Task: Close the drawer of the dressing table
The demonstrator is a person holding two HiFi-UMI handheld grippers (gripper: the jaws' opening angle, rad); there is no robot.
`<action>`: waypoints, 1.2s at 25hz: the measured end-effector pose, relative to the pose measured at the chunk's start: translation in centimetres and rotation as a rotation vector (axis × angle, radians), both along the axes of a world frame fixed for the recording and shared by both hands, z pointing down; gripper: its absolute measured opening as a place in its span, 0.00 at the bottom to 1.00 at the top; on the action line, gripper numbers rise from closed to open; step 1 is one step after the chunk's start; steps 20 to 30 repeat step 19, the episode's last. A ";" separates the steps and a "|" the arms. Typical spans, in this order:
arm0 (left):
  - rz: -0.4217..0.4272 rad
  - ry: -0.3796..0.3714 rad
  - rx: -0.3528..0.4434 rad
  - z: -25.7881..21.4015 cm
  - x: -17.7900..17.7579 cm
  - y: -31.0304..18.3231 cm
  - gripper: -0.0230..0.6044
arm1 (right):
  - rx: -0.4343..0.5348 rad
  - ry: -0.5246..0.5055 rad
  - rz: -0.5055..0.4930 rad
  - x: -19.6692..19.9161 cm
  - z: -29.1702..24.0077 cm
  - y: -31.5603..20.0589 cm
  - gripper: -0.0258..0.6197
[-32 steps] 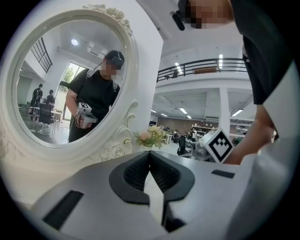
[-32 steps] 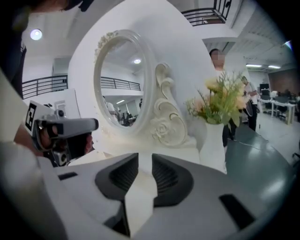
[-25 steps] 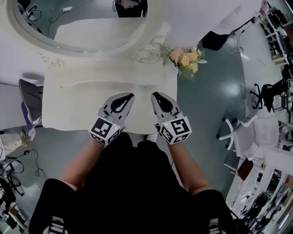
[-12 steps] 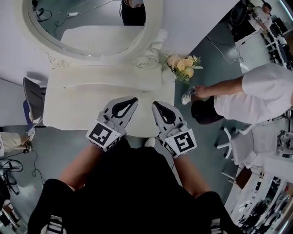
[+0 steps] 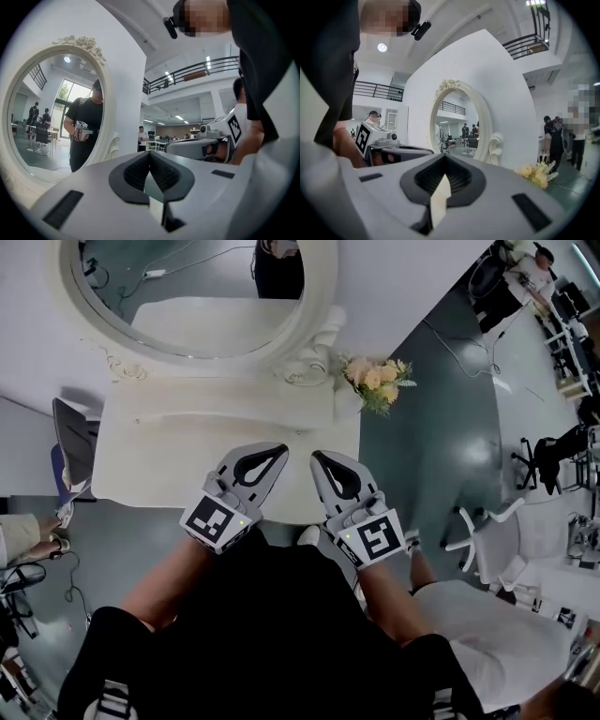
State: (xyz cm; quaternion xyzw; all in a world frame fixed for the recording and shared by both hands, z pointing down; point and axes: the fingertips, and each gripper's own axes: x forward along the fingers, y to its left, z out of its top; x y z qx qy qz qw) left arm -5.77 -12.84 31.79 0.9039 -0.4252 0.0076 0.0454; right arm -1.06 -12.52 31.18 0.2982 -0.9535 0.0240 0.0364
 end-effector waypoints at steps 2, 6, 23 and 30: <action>-0.001 0.004 0.003 0.0 -0.1 -0.1 0.03 | -0.004 -0.001 -0.003 -0.2 0.1 0.1 0.04; 0.003 0.010 0.012 0.1 0.0 0.0 0.03 | -0.011 0.003 -0.003 -0.2 0.4 0.1 0.04; 0.005 0.002 0.003 0.2 0.0 0.3 0.03 | -0.012 0.003 0.000 -0.1 0.3 0.1 0.04; 0.005 0.002 0.003 0.2 0.0 0.3 0.03 | -0.012 0.003 0.000 -0.1 0.3 0.1 0.04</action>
